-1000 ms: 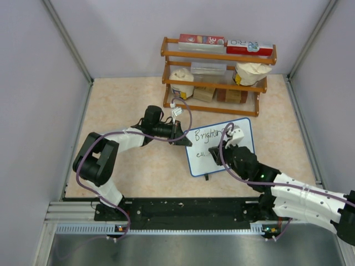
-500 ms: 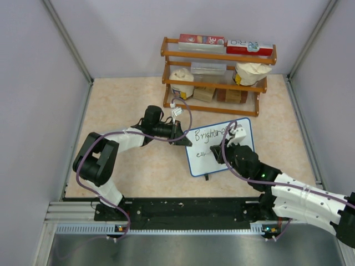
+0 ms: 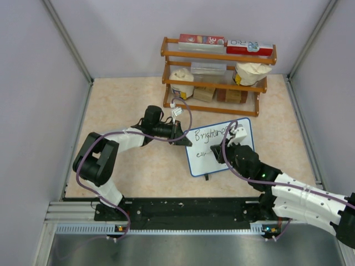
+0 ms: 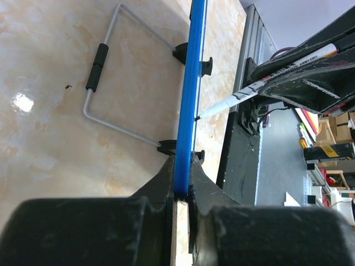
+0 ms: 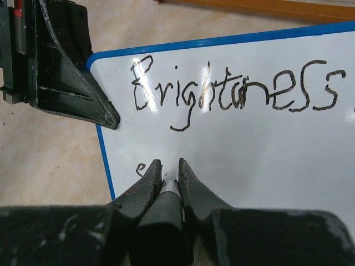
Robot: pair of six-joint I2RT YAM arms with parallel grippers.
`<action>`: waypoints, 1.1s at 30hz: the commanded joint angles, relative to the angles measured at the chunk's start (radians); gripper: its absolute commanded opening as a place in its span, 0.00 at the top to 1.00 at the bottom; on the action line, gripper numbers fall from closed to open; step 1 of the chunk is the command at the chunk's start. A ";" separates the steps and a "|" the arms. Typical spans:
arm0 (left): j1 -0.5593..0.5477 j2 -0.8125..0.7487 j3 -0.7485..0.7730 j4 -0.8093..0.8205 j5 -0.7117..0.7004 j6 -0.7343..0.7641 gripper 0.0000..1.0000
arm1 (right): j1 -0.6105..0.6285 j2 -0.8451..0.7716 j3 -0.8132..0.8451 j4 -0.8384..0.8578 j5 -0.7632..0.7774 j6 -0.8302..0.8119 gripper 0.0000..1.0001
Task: Write a sentence on the whiteboard
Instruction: Write with the whiteboard marker on the whiteboard.
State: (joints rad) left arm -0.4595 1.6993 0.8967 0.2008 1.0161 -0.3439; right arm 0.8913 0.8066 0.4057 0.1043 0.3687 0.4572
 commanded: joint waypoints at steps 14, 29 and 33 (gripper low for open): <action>-0.019 0.030 -0.015 -0.069 -0.163 0.144 1.00 | -0.023 0.009 0.010 0.048 -0.045 -0.009 1.00; -0.021 0.031 -0.015 -0.064 -0.160 0.141 1.00 | -0.023 0.013 0.001 -0.015 -0.080 0.000 1.00; -0.021 0.031 -0.015 -0.064 -0.160 0.141 1.00 | -0.023 0.009 -0.002 -0.028 -0.082 0.000 1.00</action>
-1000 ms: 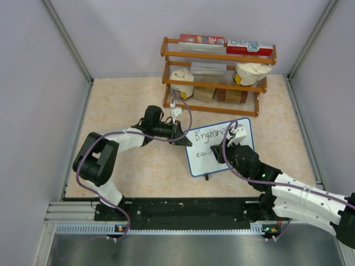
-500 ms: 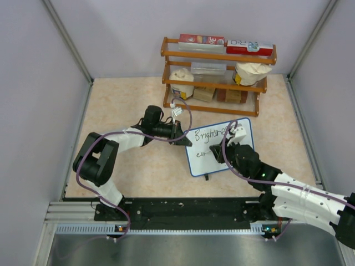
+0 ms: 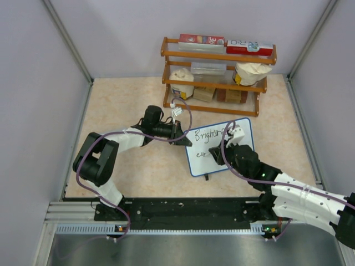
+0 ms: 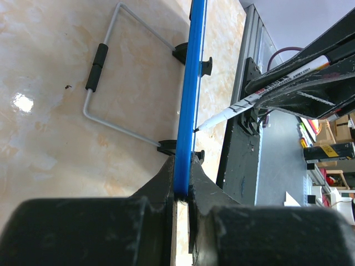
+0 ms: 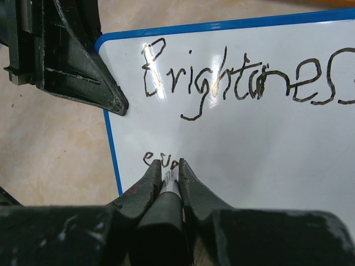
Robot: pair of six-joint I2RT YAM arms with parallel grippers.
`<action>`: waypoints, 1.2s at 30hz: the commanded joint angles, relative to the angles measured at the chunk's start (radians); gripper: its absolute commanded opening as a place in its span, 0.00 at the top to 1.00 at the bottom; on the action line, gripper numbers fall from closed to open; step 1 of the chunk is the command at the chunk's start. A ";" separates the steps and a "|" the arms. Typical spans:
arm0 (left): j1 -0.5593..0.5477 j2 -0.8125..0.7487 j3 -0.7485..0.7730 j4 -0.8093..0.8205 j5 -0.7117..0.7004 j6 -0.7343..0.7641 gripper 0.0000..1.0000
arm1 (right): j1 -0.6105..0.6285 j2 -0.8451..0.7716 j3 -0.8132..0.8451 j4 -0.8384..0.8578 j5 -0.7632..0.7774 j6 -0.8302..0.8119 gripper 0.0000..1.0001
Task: Write a sentence on the whiteboard
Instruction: Write with the whiteboard marker on the whiteboard.
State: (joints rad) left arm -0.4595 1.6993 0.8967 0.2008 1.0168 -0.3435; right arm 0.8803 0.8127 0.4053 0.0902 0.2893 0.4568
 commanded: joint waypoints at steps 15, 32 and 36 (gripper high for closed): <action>-0.021 0.030 -0.015 -0.066 -0.162 0.143 1.00 | -0.018 -0.035 0.006 -0.035 0.080 -0.003 1.00; -0.021 0.030 -0.015 -0.067 -0.162 0.143 1.00 | -0.024 -0.047 0.050 0.032 0.051 -0.053 1.00; -0.019 0.025 -0.016 -0.070 -0.165 0.146 1.00 | -0.027 -0.017 0.059 0.042 0.053 -0.058 1.00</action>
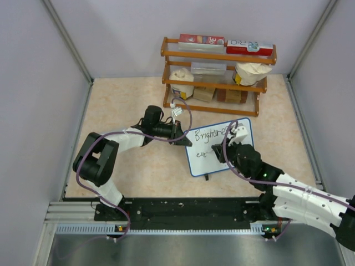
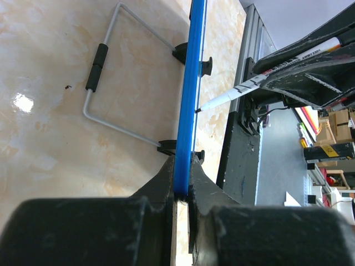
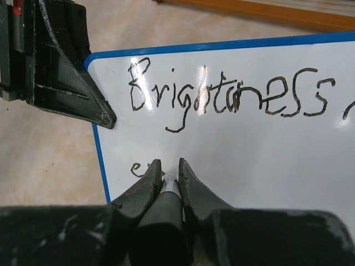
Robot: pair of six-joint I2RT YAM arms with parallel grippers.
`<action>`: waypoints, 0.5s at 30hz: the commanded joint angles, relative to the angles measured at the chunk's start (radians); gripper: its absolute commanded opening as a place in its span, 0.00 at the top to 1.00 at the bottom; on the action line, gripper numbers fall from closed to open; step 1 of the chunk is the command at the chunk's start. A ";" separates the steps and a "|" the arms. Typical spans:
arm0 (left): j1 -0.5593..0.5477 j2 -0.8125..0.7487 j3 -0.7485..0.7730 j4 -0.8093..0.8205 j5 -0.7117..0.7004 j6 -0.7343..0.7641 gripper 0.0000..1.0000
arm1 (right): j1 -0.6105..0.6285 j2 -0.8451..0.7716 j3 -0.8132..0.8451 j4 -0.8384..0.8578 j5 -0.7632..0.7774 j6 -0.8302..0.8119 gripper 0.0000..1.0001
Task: Write a sentence on the whiteboard
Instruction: Write with the whiteboard marker on the whiteboard.
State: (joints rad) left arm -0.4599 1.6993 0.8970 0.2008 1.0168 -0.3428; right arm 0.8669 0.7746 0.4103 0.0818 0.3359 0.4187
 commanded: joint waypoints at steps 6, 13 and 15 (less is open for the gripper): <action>-0.019 0.026 -0.015 -0.070 -0.165 0.145 1.00 | -0.019 0.023 0.051 0.042 0.009 -0.026 1.00; -0.019 0.026 -0.015 -0.069 -0.167 0.145 1.00 | -0.023 0.011 0.028 0.019 0.005 -0.006 1.00; -0.019 0.028 -0.015 -0.070 -0.165 0.145 1.00 | -0.022 0.008 0.022 0.012 0.000 0.000 1.00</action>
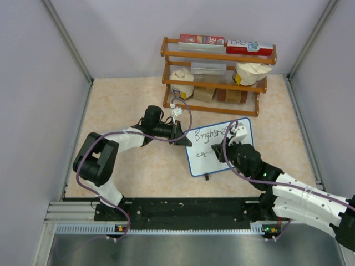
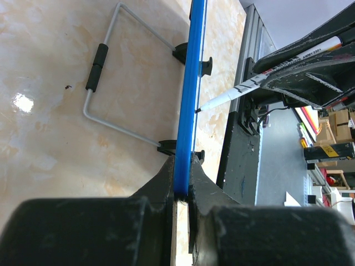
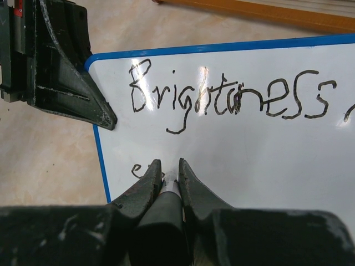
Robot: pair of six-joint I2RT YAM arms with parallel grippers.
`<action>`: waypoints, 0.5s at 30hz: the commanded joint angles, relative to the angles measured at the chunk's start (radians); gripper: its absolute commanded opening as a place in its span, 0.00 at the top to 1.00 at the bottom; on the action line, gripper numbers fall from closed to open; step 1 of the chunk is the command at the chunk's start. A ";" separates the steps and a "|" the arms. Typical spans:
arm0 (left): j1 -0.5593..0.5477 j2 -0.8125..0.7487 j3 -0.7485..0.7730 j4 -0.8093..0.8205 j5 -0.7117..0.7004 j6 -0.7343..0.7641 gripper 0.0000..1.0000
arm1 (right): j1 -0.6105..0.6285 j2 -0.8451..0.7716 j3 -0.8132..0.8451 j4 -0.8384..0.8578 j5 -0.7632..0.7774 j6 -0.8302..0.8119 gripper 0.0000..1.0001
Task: Write a sentence on the whiteboard
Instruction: Write with the whiteboard marker on the whiteboard.
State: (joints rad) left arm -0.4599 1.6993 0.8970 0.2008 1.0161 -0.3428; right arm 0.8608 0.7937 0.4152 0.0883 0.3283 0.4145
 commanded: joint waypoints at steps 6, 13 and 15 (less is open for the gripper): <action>-0.020 0.028 -0.015 -0.070 -0.165 0.145 1.00 | -0.017 -0.027 -0.010 -0.009 0.005 0.021 1.00; -0.019 0.028 -0.015 -0.070 -0.165 0.145 1.00 | -0.017 -0.040 -0.027 -0.022 -0.014 0.024 1.00; -0.020 0.028 -0.015 -0.069 -0.165 0.145 1.00 | -0.016 -0.045 -0.033 -0.027 -0.018 0.030 1.00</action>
State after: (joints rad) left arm -0.4599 1.6993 0.8970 0.2008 1.0164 -0.3424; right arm 0.8589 0.7650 0.3950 0.0700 0.3191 0.4313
